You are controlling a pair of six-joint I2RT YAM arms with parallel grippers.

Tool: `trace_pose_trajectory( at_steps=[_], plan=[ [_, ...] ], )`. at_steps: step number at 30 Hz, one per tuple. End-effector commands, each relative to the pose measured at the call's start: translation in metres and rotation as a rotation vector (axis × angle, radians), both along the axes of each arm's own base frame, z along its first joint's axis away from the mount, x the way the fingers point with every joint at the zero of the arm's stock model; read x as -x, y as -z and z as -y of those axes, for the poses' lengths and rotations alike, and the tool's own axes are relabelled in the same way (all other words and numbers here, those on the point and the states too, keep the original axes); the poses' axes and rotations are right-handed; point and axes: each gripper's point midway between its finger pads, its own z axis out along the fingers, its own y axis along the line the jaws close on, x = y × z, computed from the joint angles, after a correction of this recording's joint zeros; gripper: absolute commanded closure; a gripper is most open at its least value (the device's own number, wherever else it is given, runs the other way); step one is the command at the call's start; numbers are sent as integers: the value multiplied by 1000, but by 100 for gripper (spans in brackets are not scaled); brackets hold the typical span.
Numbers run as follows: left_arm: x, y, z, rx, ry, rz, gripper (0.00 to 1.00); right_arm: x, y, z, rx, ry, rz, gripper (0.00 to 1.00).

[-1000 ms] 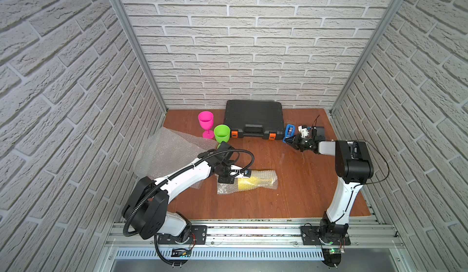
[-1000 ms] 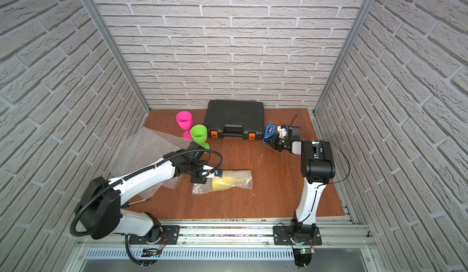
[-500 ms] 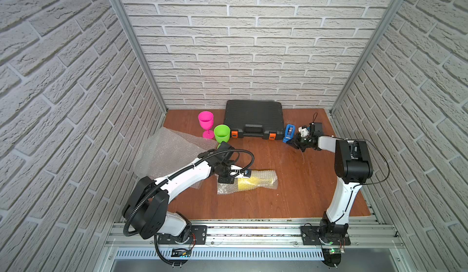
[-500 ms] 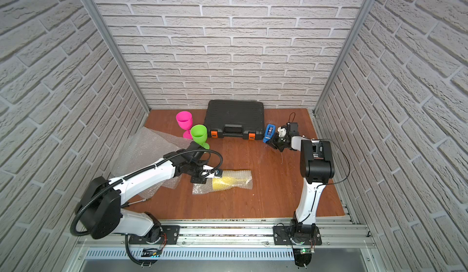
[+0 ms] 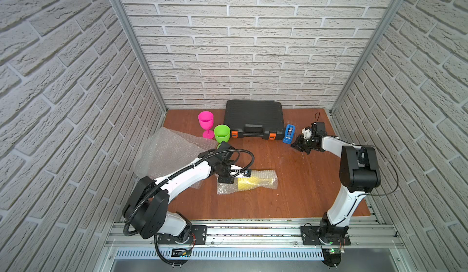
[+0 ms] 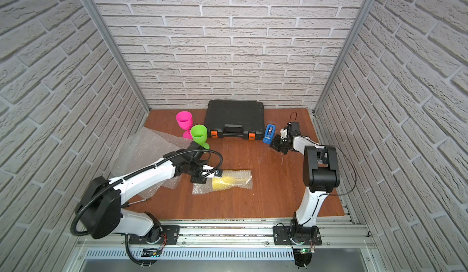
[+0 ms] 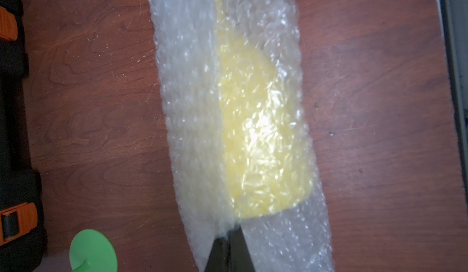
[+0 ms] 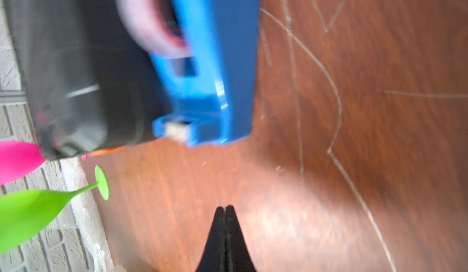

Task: Wrap wine glasses in bubble wrap
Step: Tear off the tape using the Tape Cutter, then stick the tape on the bubble wrap.

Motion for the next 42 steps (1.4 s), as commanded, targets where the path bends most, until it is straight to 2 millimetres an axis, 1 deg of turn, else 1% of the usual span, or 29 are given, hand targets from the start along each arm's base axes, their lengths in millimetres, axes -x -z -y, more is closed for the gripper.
trace_pose_trajectory(
  at_steps=[1, 3, 6, 9, 11, 16, 20, 23, 26, 29, 31, 33, 37, 40, 42],
  plan=[
    [13, 6, -7, -39, 13, -44, 99, 4, -38, -12, 83, -98, 126, 97],
    [14, 5, -6, -35, 13, -42, 98, 13, -52, -19, 103, -131, 141, 97],
    [15, 4, -4, -25, 17, -40, 98, 31, -72, -28, 141, -180, 157, 97],
    [16, 3, -2, -22, 21, -39, 99, 56, -90, -38, 155, -220, 169, 97],
    [15, 2, -1, -16, 17, -39, 98, 77, -103, -45, 165, -246, 173, 97],
    [16, -1, 1, 0, 15, -32, 99, 132, -124, -60, 164, -283, 177, 97],
    [17, -1, 0, 8, 14, -22, 99, 179, -146, -90, 78, -379, 236, 97],
    [18, -2, 1, 17, 14, -18, 98, 211, -161, -108, 7, -439, 286, 97],
    [19, -3, 3, 27, 20, -12, 99, 235, -168, -125, -92, -462, 308, 97],
    [20, -3, 5, 30, 24, -11, 99, 249, -164, -141, -144, -476, 316, 97],
    [21, -3, 6, 31, 28, -11, 99, 254, -161, -152, -153, -498, 344, 97],
    [22, -3, 7, 33, 32, -10, 99, 256, -157, -164, -145, -520, 377, 97],
    [26, -2, 9, 44, 43, -6, 99, 263, -154, -193, -95, -639, 496, 97],
    [27, -4, 10, 57, 51, -5, 99, 260, -149, -213, -66, -678, 579, 97],
    [28, -4, 12, 63, 56, -7, 99, 252, -143, -221, -44, -673, 605, 97]
  ],
)
